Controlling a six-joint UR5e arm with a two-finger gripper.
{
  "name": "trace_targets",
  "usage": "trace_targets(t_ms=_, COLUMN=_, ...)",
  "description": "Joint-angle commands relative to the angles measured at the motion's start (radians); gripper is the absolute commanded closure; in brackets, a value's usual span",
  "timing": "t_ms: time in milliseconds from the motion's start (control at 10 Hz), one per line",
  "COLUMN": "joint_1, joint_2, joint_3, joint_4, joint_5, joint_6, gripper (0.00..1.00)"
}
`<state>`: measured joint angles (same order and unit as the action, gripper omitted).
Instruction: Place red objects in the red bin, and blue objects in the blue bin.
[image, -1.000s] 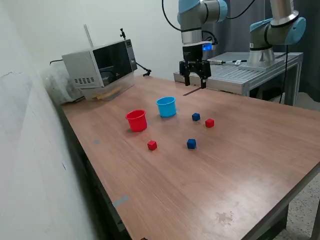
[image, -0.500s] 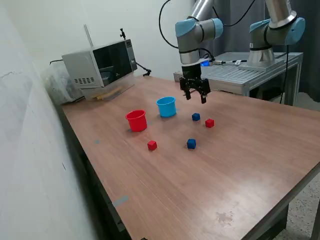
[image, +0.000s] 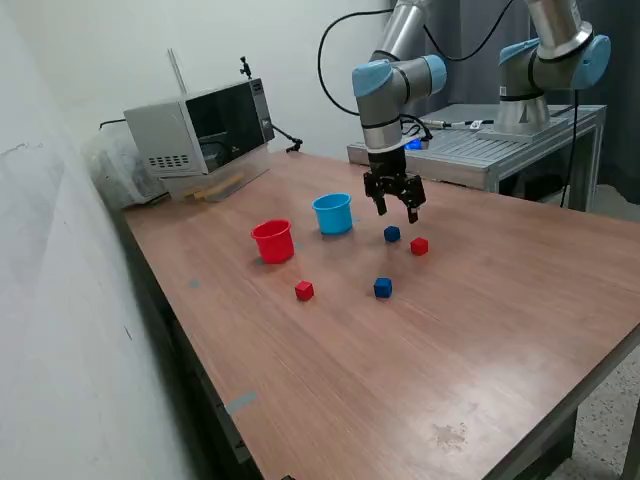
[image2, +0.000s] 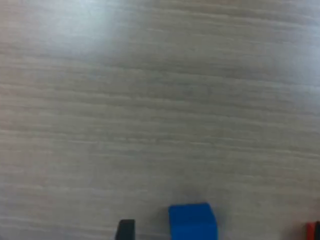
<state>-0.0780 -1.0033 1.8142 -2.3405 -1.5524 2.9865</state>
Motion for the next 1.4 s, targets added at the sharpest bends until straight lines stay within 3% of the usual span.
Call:
trace_targets(t_ms=0, joint_1=-0.002, joint_2=0.035, joint_3=-0.009, joint_4=-0.019, joint_5=0.0, joint_6=-0.001, gripper=0.0)
trace_targets(t_ms=300, joint_1=-0.011, joint_2=0.061, joint_3=-0.018, joint_4=-0.025, joint_5=0.0, joint_6=-0.001, gripper=0.0)
trace_targets(t_ms=400, joint_1=-0.011, joint_2=0.069, joint_3=-0.021, joint_4=-0.026, joint_5=0.0, joint_6=-0.001, gripper=1.0)
trace_targets(t_ms=500, joint_1=-0.009, joint_2=0.071, joint_3=-0.021, joint_4=-0.057, joint_5=-0.008, joint_6=-0.001, gripper=1.0)
trace_targets(t_ms=600, joint_1=-0.009, joint_2=0.071, joint_3=-0.021, joint_4=-0.077, joint_5=-0.056, joint_6=0.0, gripper=1.0)
trace_targets(t_ms=700, joint_1=-0.011, joint_2=0.068, joint_3=-0.022, joint_4=-0.083, joint_5=-0.063, joint_6=-0.001, gripper=1.0)
trace_targets(t_ms=900, joint_1=-0.011, joint_2=0.036, joint_3=-0.022, joint_4=-0.092, joint_5=-0.061, joint_6=-0.001, gripper=1.0)
trace_targets(t_ms=1300, joint_1=-0.092, joint_2=-0.128, joint_3=-0.022, joint_4=-0.083, joint_5=-0.055, joint_6=0.006, gripper=1.0)
